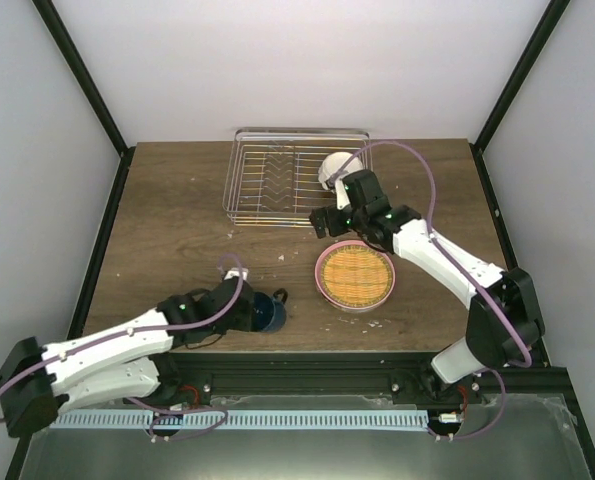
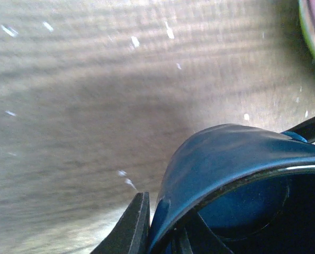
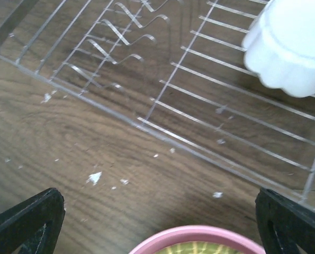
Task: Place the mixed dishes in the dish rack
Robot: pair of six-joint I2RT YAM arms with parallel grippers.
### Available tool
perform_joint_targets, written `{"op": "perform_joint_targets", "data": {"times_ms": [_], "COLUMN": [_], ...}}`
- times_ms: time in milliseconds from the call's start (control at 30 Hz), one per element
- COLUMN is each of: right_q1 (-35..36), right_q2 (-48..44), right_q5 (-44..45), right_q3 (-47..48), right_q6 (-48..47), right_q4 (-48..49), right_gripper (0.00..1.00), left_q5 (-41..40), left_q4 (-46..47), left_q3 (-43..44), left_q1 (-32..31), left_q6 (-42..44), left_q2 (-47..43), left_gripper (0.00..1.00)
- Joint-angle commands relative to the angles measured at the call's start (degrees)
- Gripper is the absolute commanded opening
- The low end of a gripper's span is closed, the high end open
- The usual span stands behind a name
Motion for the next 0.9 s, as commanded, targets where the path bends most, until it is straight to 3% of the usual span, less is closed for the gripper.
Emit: {"op": "perform_joint_targets", "data": {"times_ms": [0,167,300,567,867], "right_q1": [-0.81,-1.7,-2.08,-3.75,-4.83], "right_q2": [-2.83,-3.32,-3.8,-4.85,-0.52], "right_q5": [-9.98,-18.84,-25.76,-40.88,-53.42], "right_q3": [-2.03,-4.38,-5.53,-9.24,-10.18], "right_q6": [3.74,6.07,6.83,8.76,12.4], "right_q4": [4.4,6.63,7.49,8.89,13.14], "right_gripper": [0.99,0.99,0.98,0.97,0.91], "left_q5": [-14.77,-25.4,-32.48,-49.25,-59.98], "left_q4": [-2.83,-3.02,-0.51,10.58,18.7], "left_q3": [1.72,0.94,0.07,-0.43,1.37], "left_q1": [-0.16,-0.16,-0.31,-5.73,-13.36], "left_q6": [-1.48,0.03,1.86,8.59,15.48], "left_q2": [-8.55,-15.12,-14.92,-5.37,4.98], "left_gripper": [0.0,0.0,0.0,0.0,0.0]}}
